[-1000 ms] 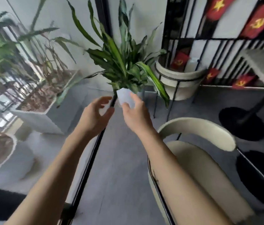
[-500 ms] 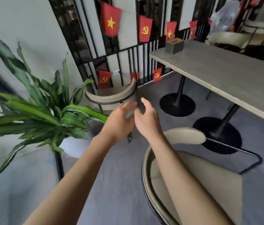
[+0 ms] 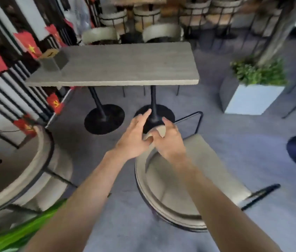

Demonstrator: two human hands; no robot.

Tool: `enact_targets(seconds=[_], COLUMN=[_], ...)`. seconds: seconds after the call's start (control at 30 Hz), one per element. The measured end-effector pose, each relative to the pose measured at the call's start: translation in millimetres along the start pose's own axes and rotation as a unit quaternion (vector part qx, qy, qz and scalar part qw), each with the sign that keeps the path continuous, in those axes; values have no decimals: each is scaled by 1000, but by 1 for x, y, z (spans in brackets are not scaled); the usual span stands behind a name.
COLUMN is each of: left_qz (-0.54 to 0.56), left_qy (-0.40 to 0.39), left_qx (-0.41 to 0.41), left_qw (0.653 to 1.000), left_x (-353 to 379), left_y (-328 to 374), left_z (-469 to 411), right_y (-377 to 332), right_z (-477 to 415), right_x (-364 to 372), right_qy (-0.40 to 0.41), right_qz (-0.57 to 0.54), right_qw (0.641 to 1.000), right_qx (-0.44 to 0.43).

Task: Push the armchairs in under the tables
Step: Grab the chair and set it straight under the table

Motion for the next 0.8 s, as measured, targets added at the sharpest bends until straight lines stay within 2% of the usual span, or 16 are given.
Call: enact_targets(seconds=[0.1, 0.2, 0.33, 0.43, 0.47, 0.53, 0.63, 0.7, 0.8], left_qz=[-75, -140, -269, -359, -378, -395, -399, -396, -396], left_qy=[-105, -230, -399, -467, -477, -473, -417, -370, -337], left_qx=[48, 92, 130, 159, 171, 196, 260, 305, 317], left_qw=[990, 959, 867, 792, 775, 763, 774, 783, 793], left_x=[30, 73, 131, 160, 167, 176, 181, 179, 174], left_y=[-16, -40, -84, -121, -132, -145, -144, -139, -136], left_z=[2, 14, 36, 44, 44, 41, 34, 34, 39], right_y=[44, 93, 157, 197, 208, 218, 218, 219, 219], right_z=[8, 22, 40, 53, 56, 54, 48, 47, 49], right_x=[15, 41, 86, 122, 132, 142, 146, 148, 144], right_qy=[36, 39, -58, -150, -165, -124, -22, -2, 16], right_qz=[39, 90, 161, 184, 217, 313, 380, 393, 390], right_qw=[997, 989, 965, 939, 928, 916, 907, 903, 906], right_qx=[56, 113, 199, 250, 253, 218, 181, 172, 162])
Point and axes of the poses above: each hand's wrist, its own z-axis away from the middle knuckle, its own x-axis out of the palm, y = z × x, the point moved 10 cm from there along -z, towards the middle knuckle, and after that the axes turned 15 degrees about x, right-handed, at the moved point
